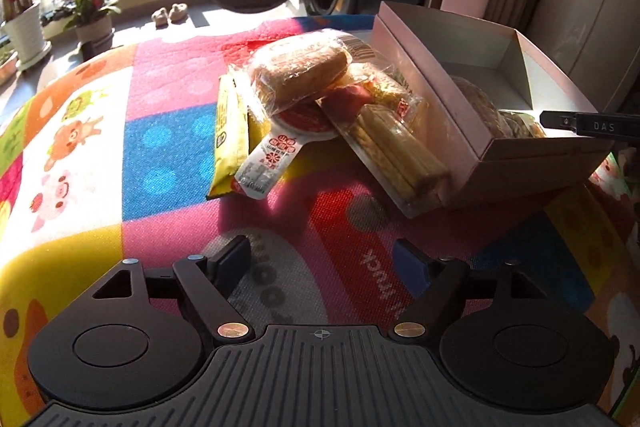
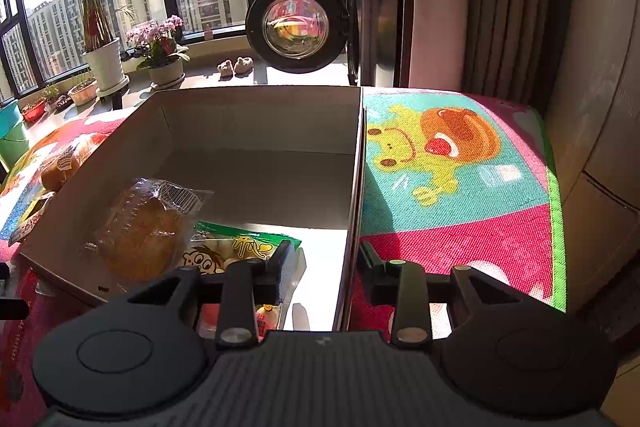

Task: Organize objects
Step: 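Grasp the yellow stick snack with the left gripper, then lift the yellow stick snack and lower it into the box with the left gripper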

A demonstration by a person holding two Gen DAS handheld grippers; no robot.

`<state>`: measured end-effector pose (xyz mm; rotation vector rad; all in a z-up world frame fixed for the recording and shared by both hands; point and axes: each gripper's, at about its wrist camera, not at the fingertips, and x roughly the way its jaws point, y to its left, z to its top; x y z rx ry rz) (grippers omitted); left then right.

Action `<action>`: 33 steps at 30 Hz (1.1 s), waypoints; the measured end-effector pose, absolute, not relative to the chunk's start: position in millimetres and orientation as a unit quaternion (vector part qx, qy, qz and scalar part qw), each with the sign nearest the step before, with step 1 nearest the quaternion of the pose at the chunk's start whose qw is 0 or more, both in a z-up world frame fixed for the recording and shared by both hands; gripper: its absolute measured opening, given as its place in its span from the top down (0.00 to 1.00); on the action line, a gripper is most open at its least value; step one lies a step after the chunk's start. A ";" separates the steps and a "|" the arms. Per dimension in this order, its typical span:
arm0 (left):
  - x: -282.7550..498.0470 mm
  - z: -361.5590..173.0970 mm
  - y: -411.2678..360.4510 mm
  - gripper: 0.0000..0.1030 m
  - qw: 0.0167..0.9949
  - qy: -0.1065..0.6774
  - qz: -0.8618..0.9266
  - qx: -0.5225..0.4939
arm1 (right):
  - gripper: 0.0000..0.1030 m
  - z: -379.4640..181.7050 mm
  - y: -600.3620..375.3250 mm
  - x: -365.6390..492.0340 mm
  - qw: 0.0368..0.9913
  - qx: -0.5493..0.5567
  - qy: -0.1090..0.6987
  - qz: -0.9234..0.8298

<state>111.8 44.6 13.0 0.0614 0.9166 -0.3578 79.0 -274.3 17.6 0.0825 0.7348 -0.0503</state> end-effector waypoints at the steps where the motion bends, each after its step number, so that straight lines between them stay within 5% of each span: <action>1: 113.4 15.8 48.3 0.26 0.878 0.441 -0.183 0.008 | 0.66 17.6 -274.2 78.5 0.932 0.040 0.359 -0.024; 4: 118.9 35.4 65.9 0.31 0.887 0.419 -0.184 -0.055 | 0.64 18.3 -273.8 77.6 0.932 0.038 0.360 -0.022; 13: 182.9 37.0 77.5 0.32 0.915 0.400 -0.054 0.002 | 0.64 19.2 -272.3 79.1 0.933 0.036 0.358 -0.025; 17: 202.6 27.6 72.4 0.33 0.919 0.394 -0.030 0.005 | 0.87 20.4 -274.6 84.1 0.933 0.020 0.357 -0.047; 20: 203.8 24.3 63.9 0.34 0.918 0.394 -0.042 0.017 | 0.88 23.5 -280.8 90.3 0.932 0.032 0.357 -0.045; 23: 201.4 16.0 51.4 0.55 0.905 0.417 -0.070 0.046 | 0.87 26.4 -278.5 99.3 0.933 0.025 0.356 -0.051; 27: 202.5 14.6 58.6 0.60 0.912 0.405 -0.056 0.027 | 0.86 24.2 -276.0 107.8 0.932 0.016 0.357 -0.056; 29: 205.7 15.1 64.7 0.75 0.914 0.403 -0.042 0.015 | 0.86 23.2 -275.8 107.8 0.932 0.011 0.359 -0.055; 33: 205.8 14.6 68.2 0.75 0.915 0.400 -0.046 0.014 | 0.86 20.2 -275.6 104.7 0.928 0.010 0.368 -0.052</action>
